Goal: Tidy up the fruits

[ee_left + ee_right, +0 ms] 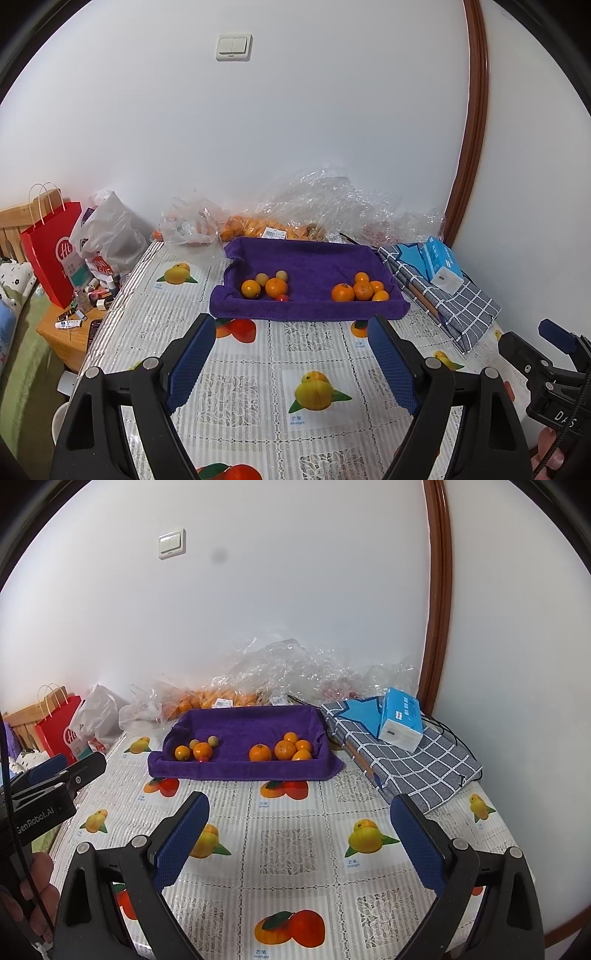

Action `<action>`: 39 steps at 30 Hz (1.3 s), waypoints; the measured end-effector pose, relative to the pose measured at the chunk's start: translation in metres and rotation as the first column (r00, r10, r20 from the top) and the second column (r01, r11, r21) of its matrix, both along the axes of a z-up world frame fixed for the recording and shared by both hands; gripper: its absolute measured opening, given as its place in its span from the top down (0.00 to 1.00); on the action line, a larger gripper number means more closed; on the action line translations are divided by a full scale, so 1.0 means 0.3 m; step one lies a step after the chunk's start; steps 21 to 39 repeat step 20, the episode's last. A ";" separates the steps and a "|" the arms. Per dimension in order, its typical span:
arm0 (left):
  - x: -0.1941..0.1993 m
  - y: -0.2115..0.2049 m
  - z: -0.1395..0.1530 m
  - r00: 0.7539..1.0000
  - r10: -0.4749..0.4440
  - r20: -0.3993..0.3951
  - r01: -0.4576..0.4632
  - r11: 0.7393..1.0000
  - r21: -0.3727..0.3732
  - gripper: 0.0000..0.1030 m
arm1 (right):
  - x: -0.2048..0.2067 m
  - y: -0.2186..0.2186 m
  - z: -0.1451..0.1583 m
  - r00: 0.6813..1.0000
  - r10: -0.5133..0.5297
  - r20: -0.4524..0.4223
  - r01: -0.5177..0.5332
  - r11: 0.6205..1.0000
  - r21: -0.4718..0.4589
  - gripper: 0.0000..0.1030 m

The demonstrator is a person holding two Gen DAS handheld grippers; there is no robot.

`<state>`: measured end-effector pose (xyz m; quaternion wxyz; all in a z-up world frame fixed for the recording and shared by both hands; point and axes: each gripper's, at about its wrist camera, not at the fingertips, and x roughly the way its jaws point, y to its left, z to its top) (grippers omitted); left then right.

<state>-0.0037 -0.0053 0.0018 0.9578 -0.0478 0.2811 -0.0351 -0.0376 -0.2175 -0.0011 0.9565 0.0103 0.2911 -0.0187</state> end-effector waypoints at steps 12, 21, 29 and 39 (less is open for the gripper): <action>0.002 -0.002 0.003 1.000 0.002 -0.003 -0.002 1.000 -0.012 0.19 | 0.017 0.004 -0.017 1.000 0.015 -0.008 -0.015 1.000 -0.005 0.05; 0.050 0.021 -0.040 1.000 0.006 -0.027 -0.006 1.000 -0.016 0.19 | 0.050 0.009 -0.041 1.000 0.025 -0.016 -0.025 1.000 -0.010 0.05; 0.050 0.021 -0.040 1.000 0.006 -0.027 -0.006 1.000 -0.016 0.19 | 0.050 0.009 -0.041 1.000 0.025 -0.016 -0.025 1.000 -0.010 0.05; 0.050 0.021 -0.040 1.000 0.006 -0.027 -0.006 1.000 -0.016 0.19 | 0.050 0.009 -0.041 1.000 0.025 -0.016 -0.025 1.000 -0.010 0.05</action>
